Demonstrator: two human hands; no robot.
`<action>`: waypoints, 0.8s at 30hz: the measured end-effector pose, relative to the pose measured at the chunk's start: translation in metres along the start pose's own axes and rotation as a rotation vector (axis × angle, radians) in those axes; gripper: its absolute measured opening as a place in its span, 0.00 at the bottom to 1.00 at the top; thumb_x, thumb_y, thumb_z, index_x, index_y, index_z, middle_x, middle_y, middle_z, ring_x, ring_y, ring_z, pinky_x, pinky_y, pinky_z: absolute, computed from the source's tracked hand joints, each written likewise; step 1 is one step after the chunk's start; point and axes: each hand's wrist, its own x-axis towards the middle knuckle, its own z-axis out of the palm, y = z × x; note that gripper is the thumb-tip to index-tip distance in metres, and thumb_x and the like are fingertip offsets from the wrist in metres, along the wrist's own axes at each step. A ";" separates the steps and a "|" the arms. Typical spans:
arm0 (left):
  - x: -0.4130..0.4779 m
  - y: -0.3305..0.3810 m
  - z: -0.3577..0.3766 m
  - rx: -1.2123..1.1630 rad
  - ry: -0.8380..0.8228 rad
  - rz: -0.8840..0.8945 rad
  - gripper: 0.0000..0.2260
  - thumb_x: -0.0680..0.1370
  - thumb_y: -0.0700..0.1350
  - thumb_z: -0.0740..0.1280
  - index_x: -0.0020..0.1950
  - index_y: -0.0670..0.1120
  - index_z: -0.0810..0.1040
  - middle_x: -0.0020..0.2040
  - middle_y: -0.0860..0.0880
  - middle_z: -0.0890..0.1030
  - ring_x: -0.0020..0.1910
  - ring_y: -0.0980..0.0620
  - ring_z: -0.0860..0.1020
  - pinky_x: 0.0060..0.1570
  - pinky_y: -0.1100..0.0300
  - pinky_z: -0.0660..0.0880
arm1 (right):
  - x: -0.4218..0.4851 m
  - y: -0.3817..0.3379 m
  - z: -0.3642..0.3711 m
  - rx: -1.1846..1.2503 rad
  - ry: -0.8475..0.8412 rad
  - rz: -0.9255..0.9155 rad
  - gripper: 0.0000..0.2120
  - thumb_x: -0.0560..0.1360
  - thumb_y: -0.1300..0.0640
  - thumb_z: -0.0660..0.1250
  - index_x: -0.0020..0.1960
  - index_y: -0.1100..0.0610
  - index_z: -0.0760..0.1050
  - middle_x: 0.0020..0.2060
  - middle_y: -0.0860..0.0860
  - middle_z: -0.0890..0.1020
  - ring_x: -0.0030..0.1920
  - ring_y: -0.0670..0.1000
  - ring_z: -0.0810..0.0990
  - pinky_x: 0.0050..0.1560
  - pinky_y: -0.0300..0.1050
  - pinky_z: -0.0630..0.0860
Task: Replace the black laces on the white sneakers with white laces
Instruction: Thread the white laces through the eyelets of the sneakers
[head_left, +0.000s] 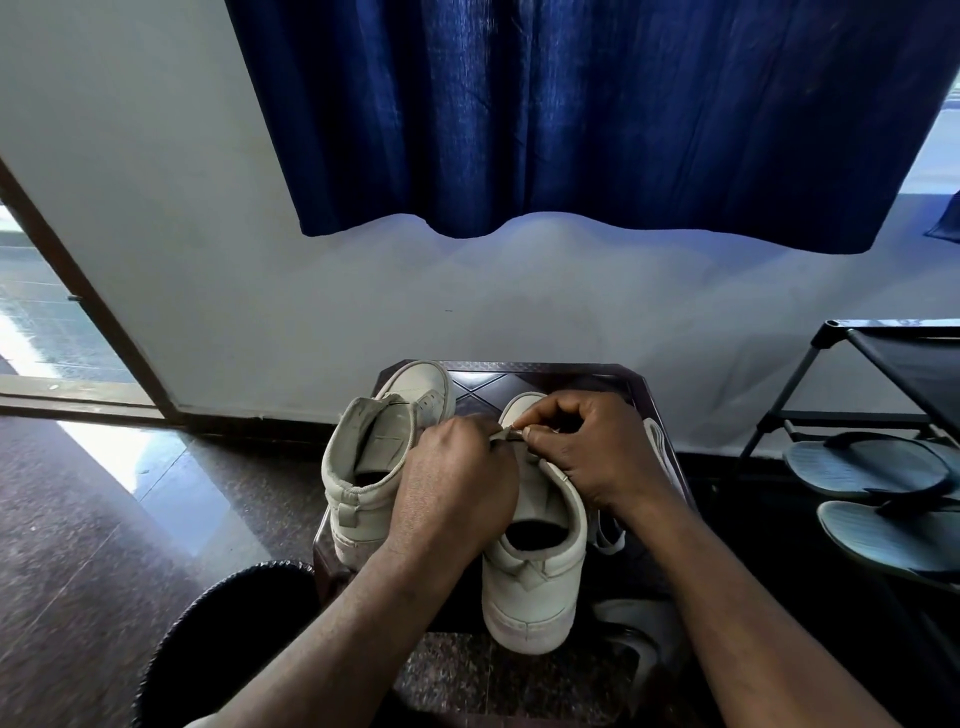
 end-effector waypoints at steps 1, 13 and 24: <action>0.000 0.000 0.000 -0.003 -0.004 0.000 0.07 0.76 0.43 0.63 0.43 0.47 0.80 0.45 0.44 0.84 0.48 0.41 0.78 0.41 0.55 0.67 | 0.000 0.001 0.000 0.023 -0.003 -0.003 0.13 0.72 0.65 0.75 0.38 0.46 0.85 0.35 0.42 0.86 0.36 0.39 0.83 0.42 0.34 0.76; 0.000 0.004 -0.005 -0.028 -0.068 -0.065 0.17 0.73 0.50 0.57 0.51 0.47 0.83 0.49 0.45 0.85 0.53 0.42 0.79 0.51 0.51 0.76 | 0.005 0.007 0.005 0.041 0.021 0.033 0.08 0.70 0.59 0.81 0.42 0.51 0.83 0.36 0.42 0.86 0.35 0.39 0.81 0.40 0.30 0.74; 0.027 0.007 -0.004 -0.025 -0.113 -0.232 0.17 0.82 0.51 0.62 0.38 0.42 0.74 0.49 0.38 0.82 0.50 0.36 0.77 0.48 0.50 0.74 | 0.006 0.009 0.007 -0.046 0.085 0.054 0.11 0.67 0.55 0.83 0.42 0.48 0.82 0.37 0.40 0.85 0.35 0.35 0.79 0.38 0.28 0.71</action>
